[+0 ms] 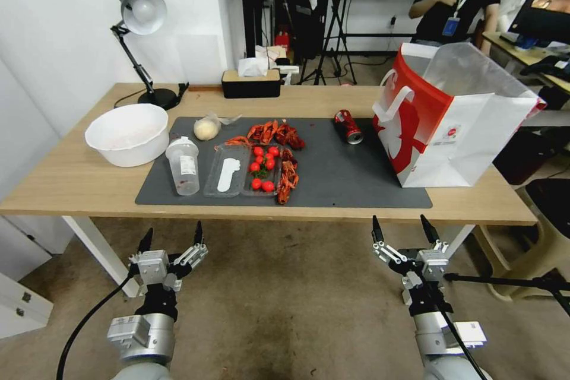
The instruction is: Pick up the trash from the table and place it into the takeout bag.
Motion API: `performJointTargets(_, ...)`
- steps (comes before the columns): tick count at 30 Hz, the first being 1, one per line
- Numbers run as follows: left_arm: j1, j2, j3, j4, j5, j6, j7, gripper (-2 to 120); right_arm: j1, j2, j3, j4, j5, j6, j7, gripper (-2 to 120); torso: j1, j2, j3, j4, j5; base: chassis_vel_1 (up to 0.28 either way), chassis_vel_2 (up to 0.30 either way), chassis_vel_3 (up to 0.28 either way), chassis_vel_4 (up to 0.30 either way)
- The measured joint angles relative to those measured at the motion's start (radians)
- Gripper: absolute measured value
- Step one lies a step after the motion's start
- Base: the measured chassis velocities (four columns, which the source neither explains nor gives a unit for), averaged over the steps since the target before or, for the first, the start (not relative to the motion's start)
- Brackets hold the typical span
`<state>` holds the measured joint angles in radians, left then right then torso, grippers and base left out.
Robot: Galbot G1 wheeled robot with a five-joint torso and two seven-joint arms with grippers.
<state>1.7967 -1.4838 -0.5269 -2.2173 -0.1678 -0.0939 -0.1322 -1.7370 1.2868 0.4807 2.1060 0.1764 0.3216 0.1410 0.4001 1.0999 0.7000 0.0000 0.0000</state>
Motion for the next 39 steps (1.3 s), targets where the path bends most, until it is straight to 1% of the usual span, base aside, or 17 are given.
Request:
performJointTargets(11, -0.001, 0.016, -0.004, -0.006, -0.005, 0.0, -0.001, 100, -0.015, 0.009, 0.004, 0.009, -0.003, 0.003, -0.006, 100, 0.0, 0.0, 0.0, 0.0, 0.0, 0.0, 0.0, 0.0, 0.0)
performJointTargets(21, 0.008, 0.014, -0.01, -0.019, -0.008, 0.001, -0.004, 100, -0.01, 0.015, -0.002, 0.025, -0.005, -0.005, -0.011, 100, 0.0, 0.0, 0.0, 0.0, 0.0, 0.0, 0.0, 0.0, 0.0)
performJointTargets(23, 0.008, 0.016, -0.011, -0.019, -0.008, 0.003, -0.004, 100, 0.017, 0.004, -0.012, 0.026, -0.004, -0.029, -0.012, 100, 0.0, 0.0, 0.0, 0.0, 0.0, 0.0, 0.0, 0.0, 0.0)
performJointTargets(24, 0.004, 0.017, -0.011, -0.019, -0.008, 0.005, -0.004, 100, 0.05, -0.014, -0.019, 0.024, -0.003, -0.057, -0.012, 100, 0.0, 0.0, 0.0, -0.0001, -0.0001, 0.0, 0.0, 0.0, 0.0)
performJointTargets(25, 0.004, 0.017, -0.011, -0.019, -0.008, 0.005, -0.004, 100, 0.05, -0.014, -0.019, 0.024, -0.003, -0.057, -0.012, 100, 0.0, 0.0, 0.0, -0.0001, -0.0001, 0.0, 0.0, 0.0, 0.0)
performJointTargets(28, 0.003, 0.017, -0.011, -0.019, -0.007, 0.008, -0.004, 100, 0.134, -0.053, -0.027, 0.022, 0.016, -0.117, -0.009, 100, 0.0, 0.0, 0.0, 0.0, 0.0001, 0.0, 0.0, 0.0, 0.0)
performJointTargets(29, 0.003, 0.017, -0.011, -0.019, -0.007, 0.008, -0.004, 100, 0.134, -0.053, -0.027, 0.022, 0.016, -0.117, -0.009, 100, 0.0, 0.0, 0.0, 0.0, 0.0001, 0.0, 0.0, 0.0, 0.0)
performJointTargets(32, 0.005, 0.015, -0.011, -0.018, -0.006, 0.008, -0.004, 100, 0.211, -0.082, -0.042, 0.016, 0.032, -0.166, -0.005, 100, 0.0, 0.0, 0.0, 0.0002, 0.0001, 0.0, 0.0, 0.0, 0.0)
performJointTargets(36, 0.006, 0.014, -0.011, -0.017, -0.005, 0.008, -0.003, 100, 0.245, -0.092, -0.056, 0.012, 0.039, -0.188, -0.002, 100, 0.0, 0.0, 0.0, 0.0, -0.0001, 0.0, 0.0, 0.0, 0.0)
performJointTargets(37, 0.006, 0.016, -0.011, -0.016, -0.004, 0.008, -0.003, 100, 0.303, -0.104, -0.085, 0.0, 0.048, -0.227, 0.006, 100, 0.0, 0.0, 0.0, 0.0, 0.0, 0.0, 0.0, 0.0, 0.0)
performJointTargets(39, 0.004, 0.018, -0.01, -0.014, -0.003, 0.008, -0.003, 100, 0.343, -0.109, -0.109, -0.019, 0.048, -0.243, 0.011, 100, 0.0, 0.0, 0.0, 0.0002, -0.0001, 0.0, 0.0, 0.0, 0.0)
